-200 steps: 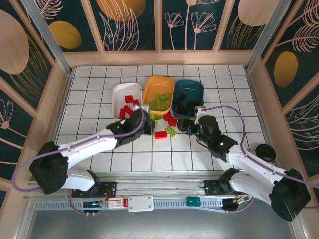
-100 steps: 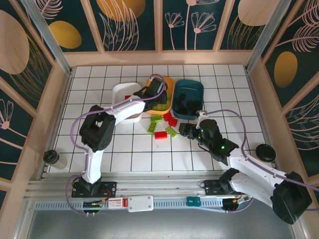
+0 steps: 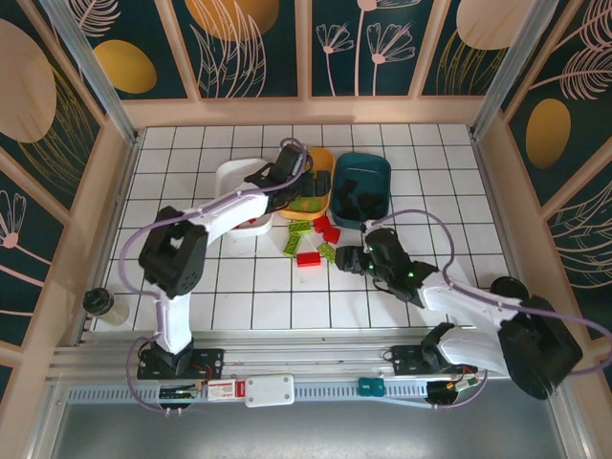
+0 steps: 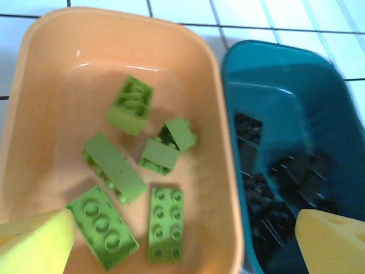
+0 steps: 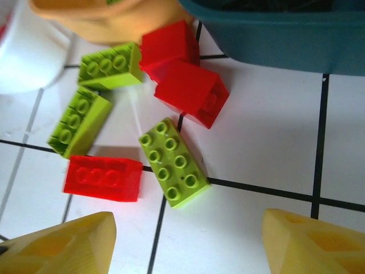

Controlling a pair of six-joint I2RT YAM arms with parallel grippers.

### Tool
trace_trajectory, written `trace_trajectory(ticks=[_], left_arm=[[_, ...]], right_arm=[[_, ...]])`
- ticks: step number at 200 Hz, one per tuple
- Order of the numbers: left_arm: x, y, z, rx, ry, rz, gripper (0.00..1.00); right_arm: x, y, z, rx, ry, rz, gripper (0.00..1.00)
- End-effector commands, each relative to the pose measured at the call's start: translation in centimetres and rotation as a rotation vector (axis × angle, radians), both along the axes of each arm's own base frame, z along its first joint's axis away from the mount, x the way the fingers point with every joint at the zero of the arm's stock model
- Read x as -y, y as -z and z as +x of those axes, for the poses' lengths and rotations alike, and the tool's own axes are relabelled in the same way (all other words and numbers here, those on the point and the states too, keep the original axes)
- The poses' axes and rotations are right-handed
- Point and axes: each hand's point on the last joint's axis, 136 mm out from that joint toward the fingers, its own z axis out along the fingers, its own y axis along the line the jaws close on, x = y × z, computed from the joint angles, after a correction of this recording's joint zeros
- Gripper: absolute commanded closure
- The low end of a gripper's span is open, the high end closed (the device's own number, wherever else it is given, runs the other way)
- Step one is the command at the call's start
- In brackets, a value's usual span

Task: Sort the legos into containers by color
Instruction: Place the lego in the container, then pick up the lego from the center of the table.

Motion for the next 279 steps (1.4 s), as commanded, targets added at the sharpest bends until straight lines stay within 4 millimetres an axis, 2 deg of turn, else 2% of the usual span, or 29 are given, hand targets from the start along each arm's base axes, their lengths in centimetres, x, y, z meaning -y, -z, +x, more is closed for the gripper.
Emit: trace_trajectory(ticks=[1,15,29,43,50,91,178,218,253,279], left_arm=[[0.1,-3.4,-3.2,0.065,0.037,-0.088,0.01],[-1.0,-3.3,-5.2,0.065,0.032,-0.106,0.02],[-2.4,-2.4,-7.1,0.047,0.023,-0.11,0.01],[-3.6,-2.3,-8.5,0.04,0.009,-0.119,0.02],[-4.5,-1.2,-9.4,0.021,0.003,-0.105,0.01],[-7.3,-0.1,-12.1,0.002,-0.031,-0.088,0.01],[-9.0,0.8,-13.4,-0.014,-0.057,-0.062,0.01],[-9.4,0.6,-13.5,-0.007,-0.066,-0.053,0.01],[-9.5,0.7,-13.6,-0.007,-0.064,-0.048,0.01],[-9.5,1.0,-13.7,-0.014,-0.062,-0.042,0.01]], right_arm=[[-0.7,-0.1,1.4,0.03,-0.018,-0.074,0.35],[-0.9,0.7,1.8,0.026,-0.038,-0.125,0.38],[-1.0,1.7,2.1,0.013,-0.07,-0.193,0.39],[-1.3,2.3,2.2,0.006,-0.107,-0.252,0.4],[-1.4,2.6,2.1,0.003,-0.124,-0.272,0.4],[-2.2,3.5,1.8,-0.006,-0.199,-0.362,0.4],[-2.7,6.0,3.0,-0.059,-0.209,-0.505,0.4],[-3.2,7.3,2.7,-0.107,-0.238,-0.531,0.42],[-3.3,8.8,1.6,-0.164,-0.263,-0.526,0.55],[-3.1,8.6,0.5,-0.172,-0.253,-0.494,0.66]])
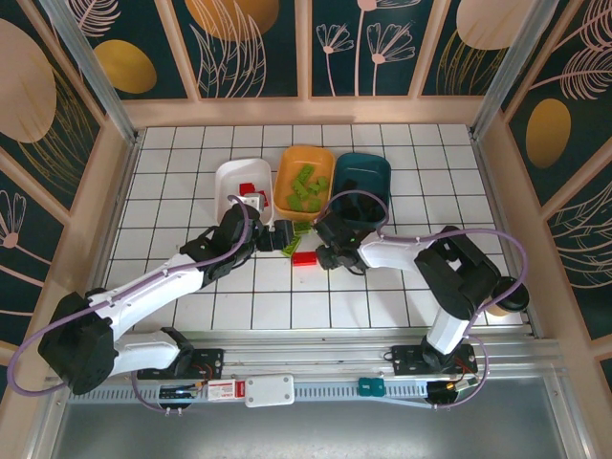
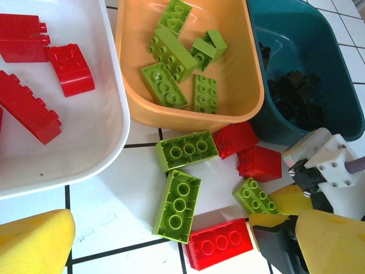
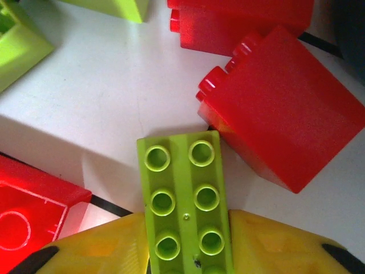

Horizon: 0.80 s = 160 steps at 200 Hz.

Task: Sort the legos into containers by color
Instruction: Pick up the lego from the center of the table.

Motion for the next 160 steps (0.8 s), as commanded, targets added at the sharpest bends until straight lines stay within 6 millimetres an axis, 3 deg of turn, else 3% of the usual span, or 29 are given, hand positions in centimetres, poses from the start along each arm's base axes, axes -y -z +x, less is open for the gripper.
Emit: trace_trajectory(ticks=[1,50,75,96,123,160], left_arm=[[-0.6,0.7,-0.4,-0.019,-0.013,0.015,0.01],[-0.9,2.1,-0.6,-0.035,-0.019,0.035,0.01],[-1.7,3.1,-0.8,-0.047,-0.047,0.06,0.01],[-2.6,3.6,-1.1,-0.05,-0.076,0.072,0.01],[-2.9,4.7,-1.8,-0.067,-0.067,0.073,0.01],[-2.4,5.9,-2.5,-0.092,-0.025,0.06,0.01]], right_arm=[[1.1,2.3,-2.2,-0.072,0.011,-0.035,0.66],[1.4,-0.3,-5.1,-0.067,0.029,0.115,0.75],[0.9,-3.7,-5.9,-0.036,0.021,0.25,0.77],[-0.3,-8.2,-5.7,0.027,-0.009,0.372,0.78],[-2.3,-13.0,-2.8,0.12,-0.036,0.457,0.78],[-4.5,-14.3,4.9,0.188,0.039,0.485,0.78]])
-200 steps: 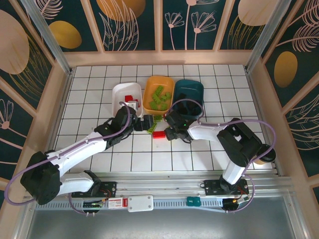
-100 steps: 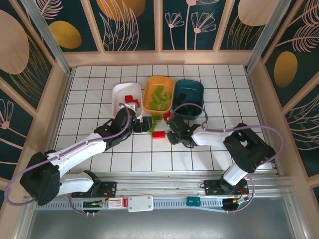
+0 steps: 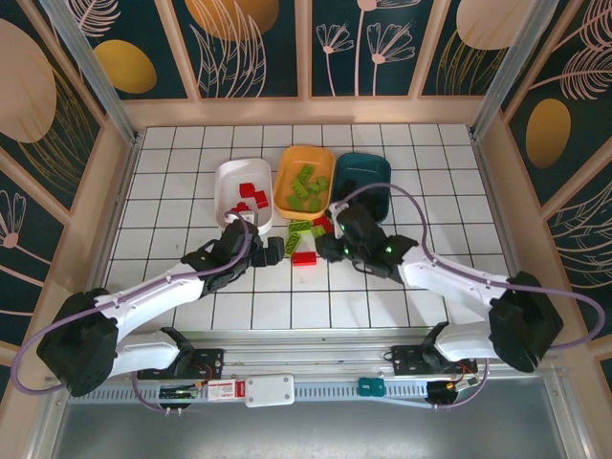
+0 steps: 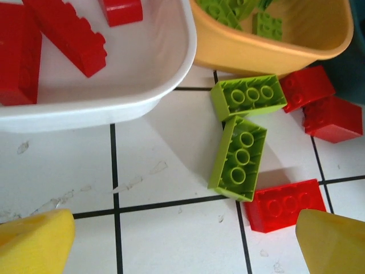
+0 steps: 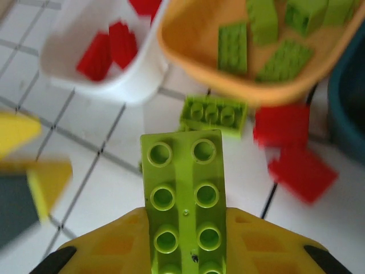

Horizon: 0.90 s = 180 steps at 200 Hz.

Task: Sort the legos into containers by color
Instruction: Place the lego in the container.

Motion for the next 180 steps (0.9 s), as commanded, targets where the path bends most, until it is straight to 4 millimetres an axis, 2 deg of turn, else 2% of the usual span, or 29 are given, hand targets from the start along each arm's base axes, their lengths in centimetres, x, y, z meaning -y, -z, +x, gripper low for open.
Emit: trace_trajectory(ticks=[1,30,56,64,78,87,106,125,158,180], left_arm=[[0.4,0.1,-0.2,0.0,0.015,-0.032,0.01],[1.5,0.3,-0.2,-0.008,0.067,-0.052,0.05],[2.6,0.4,0.1,-0.016,0.109,-0.057,0.06],[2.8,0.6,0.3,-0.017,0.114,-0.051,0.06],[3.3,1.0,0.7,-0.022,0.129,-0.034,0.06],[3.5,1.4,1.1,-0.026,0.136,-0.022,0.08],[4.1,1.8,1.9,-0.021,0.144,-0.003,0.11],[5.0,2.0,2.6,-0.013,0.164,0.009,0.13],[6.7,3.2,3.4,-0.025,0.215,0.069,0.16],[7.0,4.2,4.2,-0.031,0.204,0.106,0.21]], right_arm=[[-1.5,-0.9,4.8,0.047,0.04,0.033,0.78],[-2.6,0.2,10.5,0.035,0.112,0.001,0.77],[-3.5,1.8,14.1,0.0,0.147,-0.018,0.75],[-3.7,2.3,15.0,-0.005,0.155,-0.023,0.67],[-4.2,2.7,16.1,-0.006,0.161,-0.035,0.45],[-4.3,2.5,16.5,-0.001,0.163,-0.036,0.38],[-4.5,1.1,16.1,0.021,0.155,-0.005,0.33],[-3.7,-0.4,14.9,0.055,0.161,0.025,0.33],[-1.2,-0.6,11.7,0.061,0.177,0.046,0.33],[0.3,-0.3,9.5,0.055,0.182,0.051,0.33]])
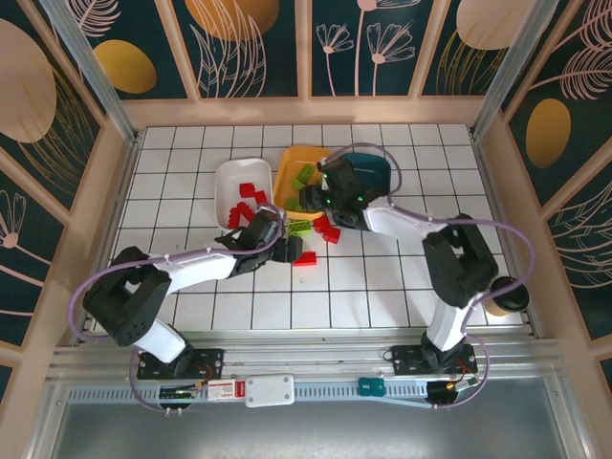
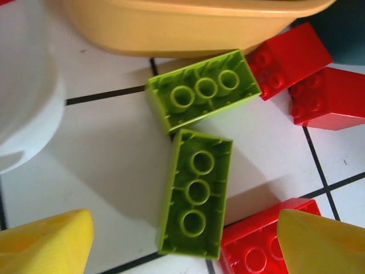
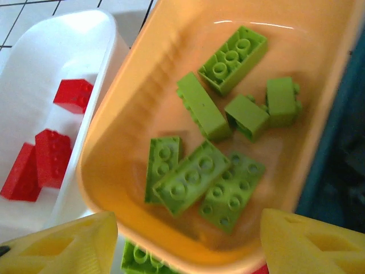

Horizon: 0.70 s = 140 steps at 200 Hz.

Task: Sort the legos into containers by color
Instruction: Place the lego in the container, then pick up the lego from the center of the table.

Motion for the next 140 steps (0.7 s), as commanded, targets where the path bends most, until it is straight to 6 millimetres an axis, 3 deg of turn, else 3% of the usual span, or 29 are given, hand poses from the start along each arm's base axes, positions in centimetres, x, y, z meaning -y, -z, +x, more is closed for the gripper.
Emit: trace_trajectory(ticks=[1,27,44,80,129,140], left_arm=[[0.9,0.2,1.1,0.032,0.02,0.032,0.21],[0.4,1.2,2.3,0.046,-0.018,0.101,0.23],[0.4,3.2,2.6,0.02,-0.016,0.146,0.25],[0.9,4.8,2.2,-0.019,0.003,0.137,0.37],[1.0,3.5,0.0,-0.045,0.01,0.044,0.71],[1.0,1.8,-0.3,-0.029,0.007,0.0,0.77]], right_arm=[[0.9,-1.6,-1.4,0.046,0.016,0.046,0.33],[2.2,-2.0,-3.2,0.056,0.029,0.06,0.33],[2.4,-2.6,-4.2,0.067,0.025,0.067,0.32],[2.8,-3.4,-5.8,0.088,0.027,0.06,0.33],[4.2,-2.6,-7.4,0.082,0.06,0.069,0.33],[4.6,-2.1,-7.8,0.075,0.068,0.074,0.33]])
